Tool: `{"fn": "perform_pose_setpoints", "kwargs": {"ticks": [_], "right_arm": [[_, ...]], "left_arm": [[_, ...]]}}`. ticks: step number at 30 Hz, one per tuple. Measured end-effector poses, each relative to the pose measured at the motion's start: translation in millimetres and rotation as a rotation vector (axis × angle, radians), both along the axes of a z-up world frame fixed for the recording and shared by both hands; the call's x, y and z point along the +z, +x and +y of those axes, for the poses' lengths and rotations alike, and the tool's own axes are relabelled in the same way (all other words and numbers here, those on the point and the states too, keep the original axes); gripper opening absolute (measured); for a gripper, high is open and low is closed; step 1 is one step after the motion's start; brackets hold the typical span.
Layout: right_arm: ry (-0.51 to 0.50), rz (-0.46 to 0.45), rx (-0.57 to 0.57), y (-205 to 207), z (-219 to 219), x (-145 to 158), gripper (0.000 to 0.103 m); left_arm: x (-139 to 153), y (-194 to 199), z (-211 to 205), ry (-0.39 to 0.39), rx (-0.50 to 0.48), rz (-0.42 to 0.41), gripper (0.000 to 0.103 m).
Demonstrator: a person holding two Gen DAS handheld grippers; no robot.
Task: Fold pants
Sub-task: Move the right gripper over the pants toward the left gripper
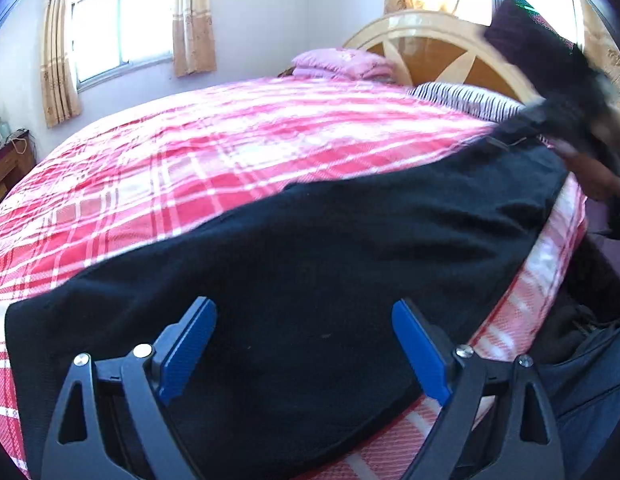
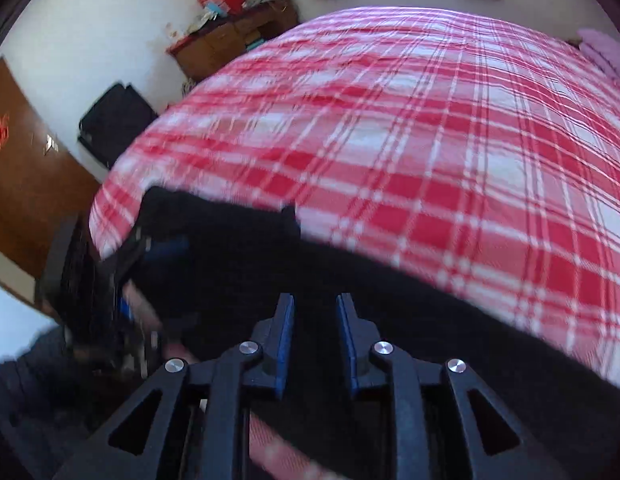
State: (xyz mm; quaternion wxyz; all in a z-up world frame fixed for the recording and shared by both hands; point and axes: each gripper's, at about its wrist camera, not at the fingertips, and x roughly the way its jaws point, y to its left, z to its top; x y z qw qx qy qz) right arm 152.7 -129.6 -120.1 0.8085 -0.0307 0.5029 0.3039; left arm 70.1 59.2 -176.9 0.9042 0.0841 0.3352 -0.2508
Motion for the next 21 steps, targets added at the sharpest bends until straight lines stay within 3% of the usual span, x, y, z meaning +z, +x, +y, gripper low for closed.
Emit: {"fn": "perform_pose_setpoints", "kwargs": {"ticks": [5,9,14,16,17,21], "right_arm": [[-0.059,0.096,0.074,-42.7,-6.7,-49.0,0.024],[0.026,0.135,0.012,-37.3,-20.9,-55.3,0.024],[0.051,0.007,-0.002,-23.6,-17.2,-24.8,0.024],[0.062,-0.036,-0.026,-13.7,-13.6,-17.1,0.035],[0.052,-0.065,-0.048,-5.8,-10.4,-14.9,0.047],[0.021,-0.083,-0.083,13.7,3.6,-20.6,0.050]], "left_arm": [[-7.5,4.7,2.8,0.016,0.012,0.034,0.093],[-4.0,4.6,3.4,0.036,0.021,0.030,0.093],[14.0,0.6,22.6,0.065,0.092,-0.048,0.093],[17.3,6.8,36.4,0.080,0.144,-0.054,0.093],[17.5,11.0,45.0,0.085,0.176,-0.046,0.093],[11.4,26.2,64.7,0.086,0.264,0.018,0.093]]}}
